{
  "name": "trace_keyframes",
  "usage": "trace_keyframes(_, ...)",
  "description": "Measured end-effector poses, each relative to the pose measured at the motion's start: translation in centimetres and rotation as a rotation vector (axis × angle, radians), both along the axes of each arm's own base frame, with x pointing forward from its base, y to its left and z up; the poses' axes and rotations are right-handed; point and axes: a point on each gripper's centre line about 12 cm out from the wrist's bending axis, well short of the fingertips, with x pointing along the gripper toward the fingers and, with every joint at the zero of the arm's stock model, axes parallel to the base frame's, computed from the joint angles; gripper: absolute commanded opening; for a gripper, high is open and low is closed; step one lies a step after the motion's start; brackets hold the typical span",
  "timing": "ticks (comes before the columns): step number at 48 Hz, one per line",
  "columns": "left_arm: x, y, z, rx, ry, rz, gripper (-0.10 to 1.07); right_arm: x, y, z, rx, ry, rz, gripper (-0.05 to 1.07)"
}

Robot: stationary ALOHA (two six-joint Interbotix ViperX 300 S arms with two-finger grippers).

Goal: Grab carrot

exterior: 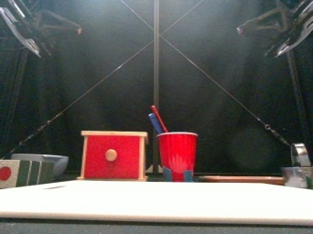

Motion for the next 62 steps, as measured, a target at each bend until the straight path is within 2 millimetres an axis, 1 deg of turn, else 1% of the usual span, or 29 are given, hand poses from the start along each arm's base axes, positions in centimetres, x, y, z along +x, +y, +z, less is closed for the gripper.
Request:
trace_keyframes(3, 0.0, 0.0, 0.3, 0.007, -0.021, -0.002, -0.04, 0.0, 0.0, -0.1, 0.003, 0.005, 0.001, 0.0)
trace_keyframes(8, -0.1, 0.0, 0.7, 0.012, -0.064, -0.002, -0.04, 0.0, 0.0, -0.6, 0.056, 0.02, 0.003, 0.01)
trace_keyframes(12, -0.2, 0.0, 0.5, 0.01, -0.078, -0.002, -0.04, 0.0, 0.0, -0.9, 0.159, 0.043, 0.005, 0.01)
trace_keyframes(14, -0.2, 0.0, 0.2, 0.009, -0.077, -0.002, -0.04, 0.0, 0.1, -1.1, 0.249, 0.065, 0.007, 0.01)
trace_keyframes(18, -0.1, 0.0, -0.1, 0.007, -0.075, -0.003, -0.03, 0.1, 0.3, -1.7, 0.359, 0.121, 0.013, 0.01)
trace_keyframes(23, 0.2, 0.0, -0.4, 0.007, -0.058, -0.003, -0.01, 0.4, 1.0, -2.7, 0.507, 0.246, 0.029, 0.02)
trace_keyframes(26, 0.5, -0.1, -0.8, 0.009, -0.041, -0.004, 0.02, 0.4, 1.8, -3.2, 0.6, 0.344, 0.046, 0.02)
trace_keyframes(29, 0.7, 0.0, -1.1, 0.007, -0.028, -0.004, 0.06, 0.3, 2.4, -3.6, 0.651, 0.411, 0.053, 0.02)
trace_keyframes(33, 1.2, 0.0, -1.7, 0.007, 0.003, -0.004, 0.11, 0.0, 3.4, -4.3, 0.768, 0.56, 0.049, 0.04)
trace_keyframes(36, 1.5, 0.0, -2.0, 0.007, 0.02, -0.004, 0.17, -0.1, 3.7, -5.0, 0.822, 0.649, 0.028, 0.09)
trace_keyframes(38, 1.6, 0.0, -2.1, 0.005, 0.028, -0.004, 0.2, -0.3, 3.9, -5.8, 0.865, 0.722, -0.002, 0.13)
trace_keyframes(45, 1.7, 0.1, -2.2, -0.005, 0.028, 0.003, 0.29, -0.5, 4.2, -8.0, 0.976, 0.881, -0.102, 0.35)
trace_keyframes(49, 1.7, 0.2, -2.1, -0.022, 0.023, 0.01, 0.33, -0.3, 4.3, -9.1, 1.026, 0.933, -0.153, 0.48)
trace_keyframes(50, 1.7, 0.2, -2.1, -0.032, 0.023, 0.013, 0.34, -0.2, 4.3, -9.4, 1.038, 0.945, -0.167, 0.53)
trace_keyframes(54, 1.7, 0.3, -2.1, -0.056, 0.023, 0.023, 0.38, 0.0, 4.5, -10.4, 1.07, 0.988, -0.207, 0.64)
trace_keyframes(58, 1.7, 0.5, -2.2, -0.074, 0.023, 0.032, 0.42, 0.2, 4.6, -11.4, 1.067, 1.026, -0.24, 0.74)
trace_keyframes(62, 1.7, 0.6, -2.2, -0.087, 0.023, 0.038, 0.45, 0.5, 4.6, -12.1, 1.072, 1.045, -0.261, 0.8)
